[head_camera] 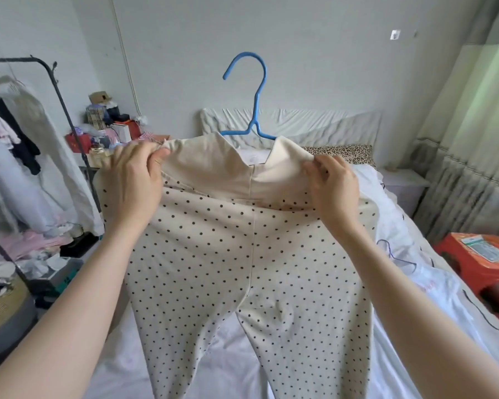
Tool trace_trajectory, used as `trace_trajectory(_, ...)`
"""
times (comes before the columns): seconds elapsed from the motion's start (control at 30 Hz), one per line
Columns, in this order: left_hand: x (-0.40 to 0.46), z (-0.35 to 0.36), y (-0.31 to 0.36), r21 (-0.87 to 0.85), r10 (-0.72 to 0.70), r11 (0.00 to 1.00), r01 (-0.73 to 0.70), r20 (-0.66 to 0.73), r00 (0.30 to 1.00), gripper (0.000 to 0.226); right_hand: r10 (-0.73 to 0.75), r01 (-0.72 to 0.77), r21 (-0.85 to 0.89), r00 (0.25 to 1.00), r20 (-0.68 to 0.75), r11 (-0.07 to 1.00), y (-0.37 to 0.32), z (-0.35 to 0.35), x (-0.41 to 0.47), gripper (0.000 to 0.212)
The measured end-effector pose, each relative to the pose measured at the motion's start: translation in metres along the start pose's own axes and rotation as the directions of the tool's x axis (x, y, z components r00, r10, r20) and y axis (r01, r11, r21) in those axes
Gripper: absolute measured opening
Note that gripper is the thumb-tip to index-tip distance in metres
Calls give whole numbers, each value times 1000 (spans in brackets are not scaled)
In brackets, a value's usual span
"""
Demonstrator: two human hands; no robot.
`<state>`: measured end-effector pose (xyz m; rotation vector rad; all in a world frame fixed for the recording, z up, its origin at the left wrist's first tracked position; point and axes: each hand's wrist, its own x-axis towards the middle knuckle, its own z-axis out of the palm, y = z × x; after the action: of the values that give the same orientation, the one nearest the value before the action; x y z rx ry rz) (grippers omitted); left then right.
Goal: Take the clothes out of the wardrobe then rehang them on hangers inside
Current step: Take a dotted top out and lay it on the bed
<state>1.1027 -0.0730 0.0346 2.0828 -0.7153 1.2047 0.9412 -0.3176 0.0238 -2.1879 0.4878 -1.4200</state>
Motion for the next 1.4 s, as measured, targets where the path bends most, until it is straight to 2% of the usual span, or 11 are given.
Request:
trace_trajectory(0.13, 9, 60, -35, -4, 15, 1000, -14, 52, 999, 33, 26, -25, -18, 999, 29, 1000, 27, 49, 21, 22)
trace_trajectory(0.33, -25, 168, -87, 16, -65, 998, 63, 306, 950, 25, 196, -181, -93, 960, 199, 979, 108, 145, 8, 23)
trace_trajectory(0.43, -48, 218, -111, 91, -125, 991, 94, 453, 882, 27, 246, -210, -151, 926, 285, 966, 152, 189, -4, 22)
trace_trajectory(0.57, -80, 276, -140, 38, -141, 988, 153, 652, 745, 25, 324, -232, -263, 856, 401, 937, 207, 239, -17, 26)
trace_trajectory(0.67, -101, 325, -159, 40, -144, 984, 172, 746, 650, 25, 377, -240, -329, 802, 463, 913, 249, 282, -26, 26)
trace_trajectory(0.8, -121, 374, -178, 83, -141, 989, 123, 785, 604, 19, 399, -220, -380, 771, 496, 898, 286, 318, -35, 29)
trace_trajectory(0.9, -156, 440, -206, 71, -97, 995, 67, 818, 567, 15, 443, -216, -458, 759, 477, 862, 337, 365, -53, 25)
trace_trajectory(0.93, -167, 453, -210, 86, -103, 995, 56, 837, 537, 16, 478, -233, -483, 736, 480, 844, 347, 374, -60, 23)
trace_trajectory(1.1, -217, 515, -242, 84, -92, 996, 38, 847, 523, 17, 584, -227, -605, 644, 494, 763, 400, 429, -92, 26)
trace_trajectory(1.23, -228, 540, -259, 50, -53, 999, 21, 845, 533, 12, 622, -254, -637, 635, 458, 728, 415, 456, -99, 26)
trace_trajectory(1.4, -231, 553, -261, 49, -35, 999, -12, 842, 539, 13, 671, -252, -684, 585, 456, 685, 424, 472, -103, 29)
